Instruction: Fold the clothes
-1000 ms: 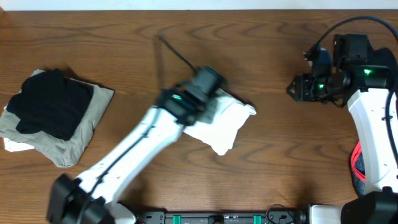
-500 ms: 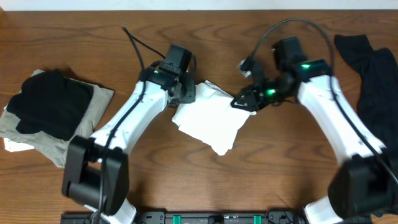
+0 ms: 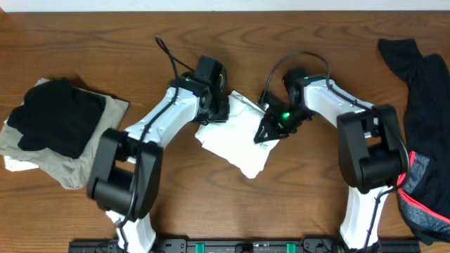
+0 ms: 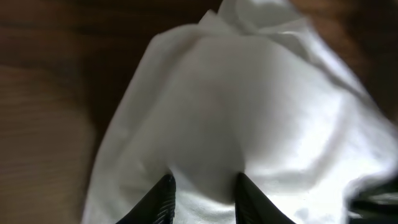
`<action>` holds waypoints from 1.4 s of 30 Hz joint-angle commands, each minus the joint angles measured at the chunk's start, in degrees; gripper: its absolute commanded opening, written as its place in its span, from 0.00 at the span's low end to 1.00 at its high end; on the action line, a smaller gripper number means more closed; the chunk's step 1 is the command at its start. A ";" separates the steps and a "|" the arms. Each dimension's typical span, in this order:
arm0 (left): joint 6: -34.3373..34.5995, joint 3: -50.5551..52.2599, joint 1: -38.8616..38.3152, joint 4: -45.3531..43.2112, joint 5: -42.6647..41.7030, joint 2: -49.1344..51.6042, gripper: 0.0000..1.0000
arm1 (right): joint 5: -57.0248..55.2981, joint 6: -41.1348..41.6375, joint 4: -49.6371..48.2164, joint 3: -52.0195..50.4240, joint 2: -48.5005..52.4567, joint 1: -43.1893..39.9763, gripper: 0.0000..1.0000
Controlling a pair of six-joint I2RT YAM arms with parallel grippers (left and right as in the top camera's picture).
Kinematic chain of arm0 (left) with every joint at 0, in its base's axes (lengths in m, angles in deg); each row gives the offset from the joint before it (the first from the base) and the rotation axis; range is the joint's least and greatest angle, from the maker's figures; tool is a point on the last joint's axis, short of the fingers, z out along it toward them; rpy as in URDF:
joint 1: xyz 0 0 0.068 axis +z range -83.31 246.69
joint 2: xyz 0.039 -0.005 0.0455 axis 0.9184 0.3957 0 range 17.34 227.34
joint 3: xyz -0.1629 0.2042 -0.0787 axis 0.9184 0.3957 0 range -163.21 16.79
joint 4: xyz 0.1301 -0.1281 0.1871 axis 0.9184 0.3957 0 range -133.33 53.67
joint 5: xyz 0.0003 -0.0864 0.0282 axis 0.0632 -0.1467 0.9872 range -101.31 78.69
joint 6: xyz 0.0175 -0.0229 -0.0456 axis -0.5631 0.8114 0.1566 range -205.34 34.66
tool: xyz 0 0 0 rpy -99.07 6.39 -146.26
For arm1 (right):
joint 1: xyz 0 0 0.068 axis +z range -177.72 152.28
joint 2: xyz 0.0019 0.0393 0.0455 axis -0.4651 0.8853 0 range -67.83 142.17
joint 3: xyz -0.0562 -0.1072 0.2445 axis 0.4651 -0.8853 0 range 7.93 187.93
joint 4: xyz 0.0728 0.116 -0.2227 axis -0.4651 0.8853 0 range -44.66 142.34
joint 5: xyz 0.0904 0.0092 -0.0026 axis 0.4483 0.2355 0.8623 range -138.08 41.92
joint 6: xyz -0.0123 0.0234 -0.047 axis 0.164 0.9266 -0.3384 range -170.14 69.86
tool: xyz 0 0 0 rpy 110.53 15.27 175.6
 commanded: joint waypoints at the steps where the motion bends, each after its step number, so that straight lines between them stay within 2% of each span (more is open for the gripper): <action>1: 0.46 -0.44 -0.20 -0.02 -0.55 4.44 0.32 | -5.29 0.44 1.01 -0.35 2.05 -0.70 0.22; 6: 0.26 -0.39 0.09 -1.46 -0.17 8.92 0.32 | -11.08 0.46 3.56 -0.35 2.05 -2.10 0.24; 13: -0.57 -0.39 1.42 -0.94 1.79 9.73 0.32 | -15.28 0.46 4.59 -0.35 2.05 -3.67 0.28; 16: -0.52 -0.39 2.73 1.18 2.05 9.73 0.28 | -18.82 1.31 4.50 -0.35 2.05 -3.74 0.28; 19: -0.28 -0.39 3.76 5.53 1.77 9.73 0.22 | -20.57 1.95 3.26 -0.35 2.05 -3.74 0.29; 23: -0.26 -0.39 3.72 12.68 1.55 9.73 0.19 | -20.57 2.71 -0.07 0.24 2.03 -3.96 0.34; 26: 1.11 -0.39 3.52 19.74 0.13 9.73 0.13 | -20.55 6.36 -5.44 1.42 2.03 -3.98 0.36; 29: 1.81 -0.35 3.04 26.77 -4.28 9.73 0.07 | -19.74 11.13 -13.79 1.92 2.03 -3.76 0.43; 34: 1.44 -0.35 1.42 33.16 -4.79 9.60 0.06 | -18.18 12.44 -22.34 2.10 1.99 -2.54 0.48; 38: 0.31 -0.35 1.07 33.44 -4.50 7.89 0.06 | -18.18 11.72 -19.78 4.74 0.70 -2.12 0.49; 42: 0.35 -0.35 1.11 31.95 -2.27 2.86 0.06 | -19.76 8.24 -13.05 9.01 -5.25 -2.89 0.51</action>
